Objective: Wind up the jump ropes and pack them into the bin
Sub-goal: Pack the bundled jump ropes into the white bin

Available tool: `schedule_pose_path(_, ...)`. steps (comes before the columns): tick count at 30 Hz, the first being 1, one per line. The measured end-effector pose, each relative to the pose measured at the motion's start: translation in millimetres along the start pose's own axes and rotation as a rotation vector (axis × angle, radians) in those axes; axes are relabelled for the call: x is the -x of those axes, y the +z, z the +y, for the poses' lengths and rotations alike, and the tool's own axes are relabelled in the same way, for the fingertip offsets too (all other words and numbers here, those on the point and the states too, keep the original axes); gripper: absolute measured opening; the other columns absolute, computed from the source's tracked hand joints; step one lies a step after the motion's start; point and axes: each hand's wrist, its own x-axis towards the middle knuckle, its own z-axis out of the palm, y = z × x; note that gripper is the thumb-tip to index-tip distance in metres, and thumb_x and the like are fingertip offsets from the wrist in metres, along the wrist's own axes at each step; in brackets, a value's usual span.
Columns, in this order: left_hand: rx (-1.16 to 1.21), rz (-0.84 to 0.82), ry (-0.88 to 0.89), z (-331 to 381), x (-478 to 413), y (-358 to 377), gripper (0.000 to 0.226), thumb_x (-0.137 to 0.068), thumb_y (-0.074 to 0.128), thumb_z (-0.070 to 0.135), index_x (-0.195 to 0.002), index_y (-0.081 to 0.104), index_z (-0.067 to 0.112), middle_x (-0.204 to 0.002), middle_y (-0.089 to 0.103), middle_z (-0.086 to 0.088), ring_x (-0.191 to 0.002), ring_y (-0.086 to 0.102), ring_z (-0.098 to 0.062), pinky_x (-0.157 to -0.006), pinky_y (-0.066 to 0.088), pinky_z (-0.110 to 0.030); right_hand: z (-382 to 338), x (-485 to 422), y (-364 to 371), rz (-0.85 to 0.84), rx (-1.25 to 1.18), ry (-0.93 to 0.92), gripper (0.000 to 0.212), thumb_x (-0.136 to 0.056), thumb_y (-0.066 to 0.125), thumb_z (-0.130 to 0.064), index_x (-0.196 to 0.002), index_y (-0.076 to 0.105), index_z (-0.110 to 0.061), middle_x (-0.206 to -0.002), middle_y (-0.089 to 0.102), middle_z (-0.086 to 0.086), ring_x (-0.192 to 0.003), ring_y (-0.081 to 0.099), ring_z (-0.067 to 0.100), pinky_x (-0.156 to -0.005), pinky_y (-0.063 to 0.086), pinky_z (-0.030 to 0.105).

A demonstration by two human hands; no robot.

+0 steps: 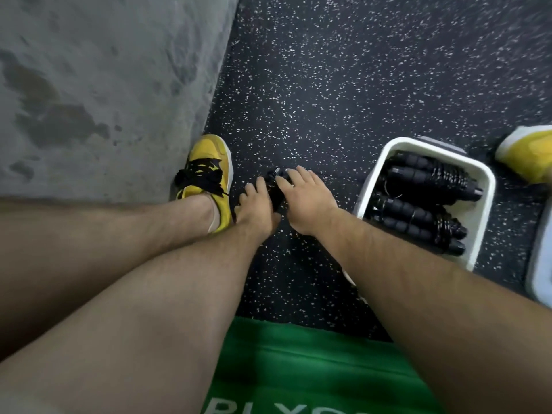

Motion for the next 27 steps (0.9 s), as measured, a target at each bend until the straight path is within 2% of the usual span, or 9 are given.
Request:
schedule_pose_path(3, 0.017, 0.103, 0.158, 0.5, 16.0, -16.4, 0.091, -0.08, 0.077, 0.031, -0.152, 0.022, 0.022, -0.146, 0.04, -0.003, -0.13, 0.044, -0.029, -0.102, 0.045, -0.05, 14.2, 19.5, -11.0, 0.225, -0.085, -0.002, 0.057, -0.096, 0.045, -0.024, -0.151, 0.034, -0.016, -0.151, 0.036, 0.008, -0.139, 0.035, 0.029, -0.116, 0.028, 0.04)
schedule_pose_path(8, -0.094, 0.182, 0.538, 33.6, 57.5, -58.8, 0.09, -0.077, 0.072, 0.036, -0.153, 0.026, 0.024, -0.145, 0.046, 0.004, -0.124, 0.045, -0.024, -0.104, 0.043, -0.047, 35.6, 76.2, -38.4, 0.45, -0.337, 0.175, 0.049, -0.104, 0.034, -0.044, -0.152, 0.033, -0.033, -0.16, 0.023, 0.005, -0.131, 0.044, 0.03, -0.107, 0.041, 0.043)
schedule_pose_path(10, -0.077, 0.175, 0.67, 55.6, 79.9, -70.9, 0.085, -0.076, 0.071, 0.031, -0.15, 0.03, 0.024, -0.14, 0.049, 0.003, -0.121, 0.046, -0.024, -0.103, 0.042, -0.046, 46.5, 107.4, -48.1, 0.405, -0.518, 0.222, 0.049, -0.102, 0.036, -0.052, -0.149, 0.036, -0.037, -0.156, 0.026, -0.001, -0.132, 0.045, 0.021, -0.107, 0.041, 0.036)
schedule_pose_path(12, -0.041, 0.135, 0.765, 75.2, 102.3, -74.9, 0.077, -0.075, 0.07, 0.028, -0.144, 0.036, 0.025, -0.126, 0.052, 0.005, -0.115, 0.047, -0.024, -0.099, 0.044, -0.045, 60.1, 139.2, -52.5, 0.368, -0.641, 0.257, 0.05, -0.098, 0.042, -0.056, -0.142, 0.046, -0.034, -0.139, 0.043, -0.002, -0.122, 0.051, 0.015, -0.105, 0.041, 0.031)
schedule_pose_path(15, -0.083, 0.065, 0.859, 96.9, 127.8, -67.2, 0.076, -0.074, 0.073, 0.033, -0.142, 0.037, 0.034, -0.123, 0.05, 0.007, -0.114, 0.048, -0.021, -0.098, 0.048, -0.046, 82.4, 183.8, -50.6, 0.38, -0.671, 0.367, 0.051, -0.091, 0.048, -0.062, -0.126, 0.059, -0.028, -0.118, 0.06, -0.003, -0.108, 0.057, 0.012, -0.099, 0.046, 0.034)
schedule_pose_path(18, -0.185, 0.016, 0.922, 114.8, 145.1, -50.8, 0.076, -0.077, 0.074, 0.035, -0.142, 0.034, 0.043, -0.125, 0.047, 0.003, -0.116, 0.049, -0.022, -0.097, 0.049, -0.043, 95.9, 224.2, -40.5, 0.32, -0.793, 0.549, 0.04, -0.093, 0.057, -0.052, -0.122, 0.06, -0.024, -0.114, 0.063, -0.003, -0.101, 0.06, 0.016, -0.089, 0.05, 0.035)
schedule_pose_path(21, -0.265, -0.073, 0.956, 127.3, 156.5, -30.2, 0.075, -0.081, 0.076, 0.028, -0.143, 0.035, 0.042, -0.123, 0.045, 0.001, -0.113, 0.049, -0.022, -0.094, 0.051, -0.041, 97.0, 248.9, -22.2, 0.229, -0.84, 0.655, 0.043, -0.094, 0.058, -0.049, -0.124, 0.056, -0.018, -0.113, 0.06, 0.0, -0.098, 0.058, 0.018, -0.084, 0.048, 0.033)
schedule_pose_path(24, -0.231, -0.119, 0.913, 130.5, 158.2, -10.9, 0.075, -0.082, 0.077, 0.021, -0.138, 0.035, 0.047, -0.119, 0.041, 0.002, -0.109, 0.046, -0.02, -0.092, 0.052, -0.039, 96.8, 250.8, -13.1, 0.183, -0.805, 0.717, 0.045, -0.095, 0.058, -0.047, -0.126, 0.053, -0.015, -0.114, 0.056, 0.001, -0.096, 0.053, 0.017, -0.078, 0.04, 0.029)
schedule_pose_path(27, -0.169, -0.106, 0.879, 132.7, 154.8, -0.7, 0.073, -0.081, 0.076, 0.015, -0.136, 0.04, 0.047, -0.115, 0.036, 0.003, -0.107, 0.046, -0.02, -0.089, 0.054, -0.035, 102.3, 245.2, -6.6, 0.18, -0.821, 0.764, 0.044, -0.093, 0.061, -0.046, -0.124, 0.053, -0.015, -0.122, 0.057, 0.006, -0.095, 0.054, 0.019, -0.077, 0.041, 0.029)
